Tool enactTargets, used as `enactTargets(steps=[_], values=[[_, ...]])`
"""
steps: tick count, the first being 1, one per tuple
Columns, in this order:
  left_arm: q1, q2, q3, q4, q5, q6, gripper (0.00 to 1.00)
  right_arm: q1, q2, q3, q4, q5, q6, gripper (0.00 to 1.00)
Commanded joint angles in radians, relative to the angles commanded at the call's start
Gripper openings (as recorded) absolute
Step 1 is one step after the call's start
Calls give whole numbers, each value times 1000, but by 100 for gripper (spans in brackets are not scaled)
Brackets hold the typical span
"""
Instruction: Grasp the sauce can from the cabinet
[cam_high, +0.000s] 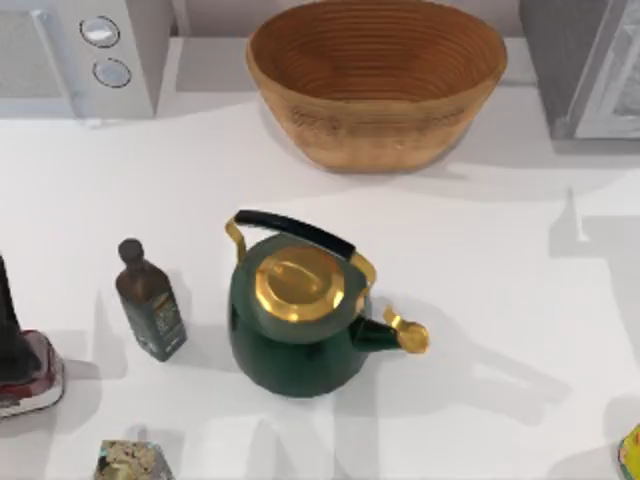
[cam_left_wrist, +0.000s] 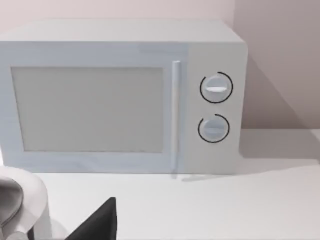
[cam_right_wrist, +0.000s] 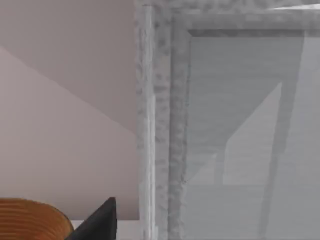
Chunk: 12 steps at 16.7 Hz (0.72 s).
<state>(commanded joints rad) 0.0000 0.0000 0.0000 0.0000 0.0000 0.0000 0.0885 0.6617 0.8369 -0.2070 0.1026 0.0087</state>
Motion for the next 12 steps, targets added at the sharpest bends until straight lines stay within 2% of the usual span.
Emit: enactTargets(steps=[7, 12], values=[[0, 0, 0, 0, 0, 0, 100, 64, 468, 635, -150, 69, 4, 100], [0, 0, 0, 0, 0, 0, 100, 93, 647, 880, -205, 92, 7, 100]])
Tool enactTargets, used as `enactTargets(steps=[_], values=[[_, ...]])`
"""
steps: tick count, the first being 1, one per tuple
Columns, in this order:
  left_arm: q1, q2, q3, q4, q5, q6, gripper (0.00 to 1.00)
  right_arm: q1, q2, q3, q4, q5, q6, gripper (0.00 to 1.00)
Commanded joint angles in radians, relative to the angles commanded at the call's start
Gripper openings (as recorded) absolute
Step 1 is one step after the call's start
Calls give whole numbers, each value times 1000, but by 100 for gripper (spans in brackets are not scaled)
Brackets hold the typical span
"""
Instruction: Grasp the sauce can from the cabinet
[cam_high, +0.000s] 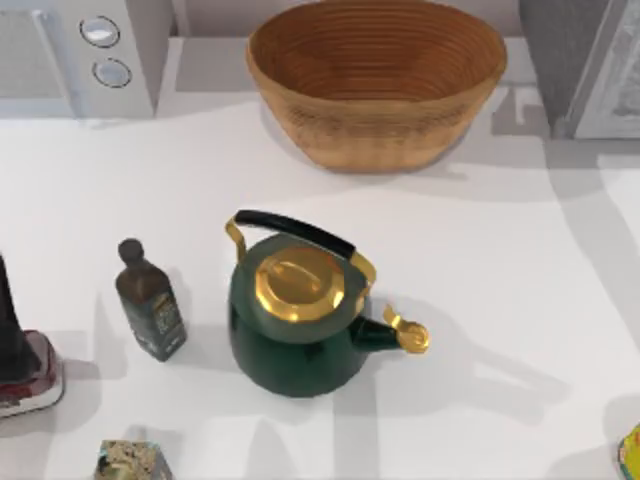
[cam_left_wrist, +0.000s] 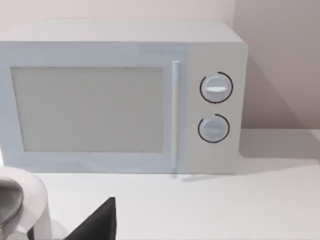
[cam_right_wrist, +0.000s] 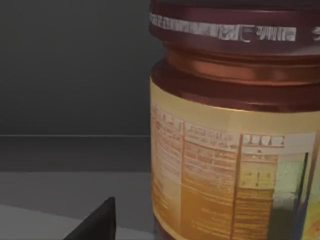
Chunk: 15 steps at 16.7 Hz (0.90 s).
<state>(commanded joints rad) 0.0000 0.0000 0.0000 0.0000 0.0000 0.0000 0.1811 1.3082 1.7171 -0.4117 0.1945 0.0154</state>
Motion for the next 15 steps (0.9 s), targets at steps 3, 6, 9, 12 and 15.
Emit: enactTargets(steps=[3, 6, 9, 12, 15], values=[[0, 0, 0, 0, 0, 0, 100, 4, 19, 25, -6, 2, 0, 100], [0, 0, 0, 0, 0, 0, 100, -1, 16, 22, -4, 1, 0, 100], [0, 0, 0, 0, 0, 0, 100, -8, 20, 16, 9, -3, 0, 100], [0, 0, 0, 0, 0, 0, 100, -17, 26, 9, 25, -9, -1, 100], [0, 0, 0, 0, 0, 0, 100, -20, 28, 8, 30, -11, -1, 100]])
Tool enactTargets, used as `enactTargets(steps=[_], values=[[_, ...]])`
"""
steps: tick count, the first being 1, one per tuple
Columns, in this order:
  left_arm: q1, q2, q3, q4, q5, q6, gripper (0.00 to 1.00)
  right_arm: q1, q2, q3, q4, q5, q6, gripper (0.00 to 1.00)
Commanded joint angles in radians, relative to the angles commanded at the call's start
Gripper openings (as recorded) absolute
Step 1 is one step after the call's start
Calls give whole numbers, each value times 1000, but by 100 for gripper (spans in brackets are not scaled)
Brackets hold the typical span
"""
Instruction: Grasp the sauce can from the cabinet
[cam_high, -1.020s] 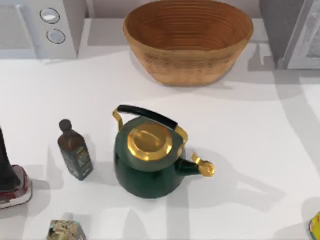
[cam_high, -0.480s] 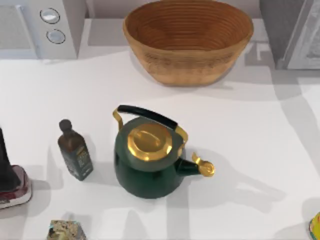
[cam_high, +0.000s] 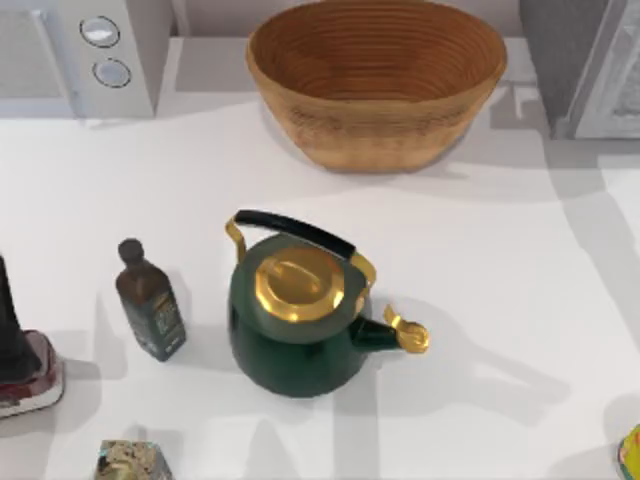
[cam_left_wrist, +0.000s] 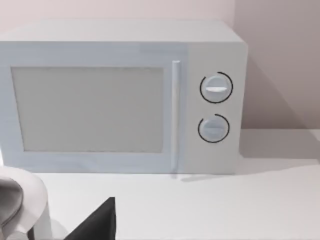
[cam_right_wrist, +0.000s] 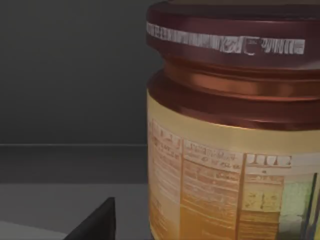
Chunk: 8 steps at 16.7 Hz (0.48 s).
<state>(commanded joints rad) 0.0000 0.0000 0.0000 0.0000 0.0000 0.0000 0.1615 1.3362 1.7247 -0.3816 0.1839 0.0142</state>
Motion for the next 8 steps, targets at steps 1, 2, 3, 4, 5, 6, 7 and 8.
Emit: enactTargets(steps=[1, 2, 3, 4, 5, 6, 7, 8], values=[[0, 0, 0, 0, 0, 0, 100, 5, -5, 2, -2, 1, 0, 100], [0, 0, 0, 0, 0, 0, 100, 4, -1, 4, -1, 0, 0, 100], [0, 0, 0, 0, 0, 0, 100, 1, 11, 13, 0, -1, 0, 100], [0, 0, 0, 0, 0, 0, 100, -4, 31, 29, 3, -4, 0, 100], [0, 0, 0, 0, 0, 0, 100, -9, 56, 50, 7, -8, 0, 100], [0, 0, 0, 0, 0, 0, 100, -14, 85, 73, 11, -13, 0, 100], [0, 0, 0, 0, 0, 0, 100, -20, 114, 98, 16, -18, 0, 100], [0, 0, 0, 0, 0, 0, 100, -25, 143, 122, 21, -23, 1, 100]])
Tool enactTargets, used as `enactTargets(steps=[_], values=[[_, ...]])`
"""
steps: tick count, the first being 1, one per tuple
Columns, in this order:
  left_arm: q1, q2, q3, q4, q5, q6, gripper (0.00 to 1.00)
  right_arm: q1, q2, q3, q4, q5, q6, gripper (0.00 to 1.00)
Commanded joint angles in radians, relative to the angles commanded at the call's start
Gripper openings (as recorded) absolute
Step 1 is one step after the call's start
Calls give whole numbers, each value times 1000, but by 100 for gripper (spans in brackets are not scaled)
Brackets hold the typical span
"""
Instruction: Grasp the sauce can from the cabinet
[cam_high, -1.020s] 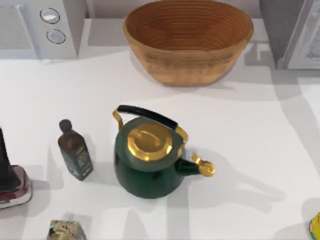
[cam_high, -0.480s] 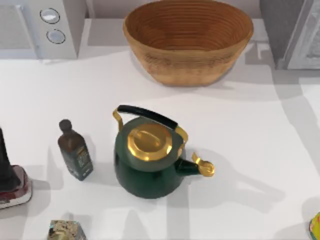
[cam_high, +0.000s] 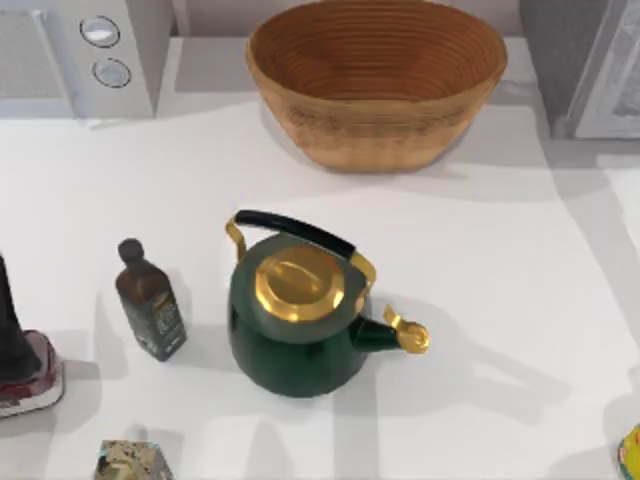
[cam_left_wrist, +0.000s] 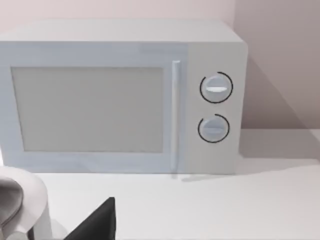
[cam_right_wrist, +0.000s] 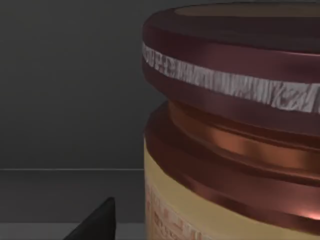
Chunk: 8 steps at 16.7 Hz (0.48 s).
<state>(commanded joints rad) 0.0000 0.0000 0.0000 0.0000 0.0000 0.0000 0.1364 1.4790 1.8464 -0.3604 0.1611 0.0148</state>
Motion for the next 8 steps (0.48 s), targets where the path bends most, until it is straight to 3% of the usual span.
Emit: enactTargets(steps=[7, 8], values=[[0, 0, 0, 0, 0, 0, 100, -12, 66, 55, 11, -12, 0, 100], [0, 0, 0, 0, 0, 0, 100, -12, 66, 55, 11, -12, 0, 92]])
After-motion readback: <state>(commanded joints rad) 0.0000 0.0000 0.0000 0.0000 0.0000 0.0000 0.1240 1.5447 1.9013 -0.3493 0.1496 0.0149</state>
